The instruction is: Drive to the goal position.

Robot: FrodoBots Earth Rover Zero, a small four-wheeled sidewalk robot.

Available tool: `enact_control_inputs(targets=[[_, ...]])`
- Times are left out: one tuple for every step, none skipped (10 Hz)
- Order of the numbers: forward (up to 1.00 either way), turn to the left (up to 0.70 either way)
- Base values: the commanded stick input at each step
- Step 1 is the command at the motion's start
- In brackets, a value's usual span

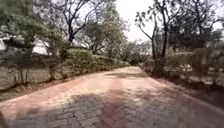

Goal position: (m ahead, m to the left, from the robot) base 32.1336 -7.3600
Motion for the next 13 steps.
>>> enact_control_inputs(targets=[[0.7, 0.0], [0.7, 0.0], [0.7, 0.0], [0.7, 0.0], [0.7, 0.0], [0.7, 0.0], [0.7, 0.0], [0.7, 0.0], [0.7, 0.0], [0.7, 0.0], [0.7, 0.0], [0.7, 0.0], [0.7, 0.0]])
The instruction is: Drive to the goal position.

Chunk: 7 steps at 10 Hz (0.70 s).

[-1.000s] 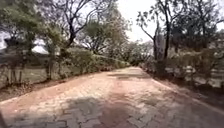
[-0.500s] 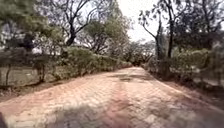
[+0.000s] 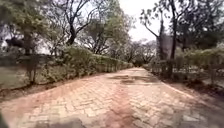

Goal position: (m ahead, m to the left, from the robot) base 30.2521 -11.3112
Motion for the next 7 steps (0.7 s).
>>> enact_control_inputs(targets=[[0.7, 0.0], [0.7, 0.0], [0.7, 0.0], [0.7, 0.0], [0.7, 0.0], [0.7, 0.0], [0.7, 0.0]])
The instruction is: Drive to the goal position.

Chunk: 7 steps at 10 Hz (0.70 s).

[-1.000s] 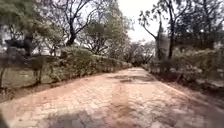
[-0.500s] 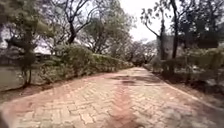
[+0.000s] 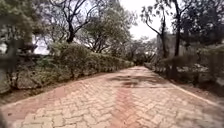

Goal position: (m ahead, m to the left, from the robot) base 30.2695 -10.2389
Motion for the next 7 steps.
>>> enact_control_inputs(targets=[[0.7, 0.0], [0.7, 0.0], [0.7, 0.0], [0.7, 0.0], [0.7, 0.0], [0.7, 0.0], [0.7, 0.0]])
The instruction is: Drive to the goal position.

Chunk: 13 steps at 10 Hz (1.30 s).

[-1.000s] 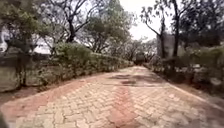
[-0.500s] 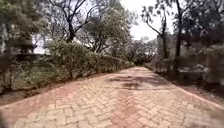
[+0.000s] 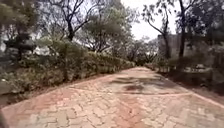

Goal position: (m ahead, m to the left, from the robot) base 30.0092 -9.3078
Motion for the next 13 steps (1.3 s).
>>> enact_control_inputs(targets=[[0.7, 0.0], [0.7, 0.0], [0.7, 0.0], [0.7, 0.0], [0.7, 0.0], [0.7, 0.0], [0.7, 0.0], [0.7, 0.0], [0.7, -0.25], [0.7, -0.26], [0.7, 0.0], [0.7, 0.0], [0.7, 0.0]])
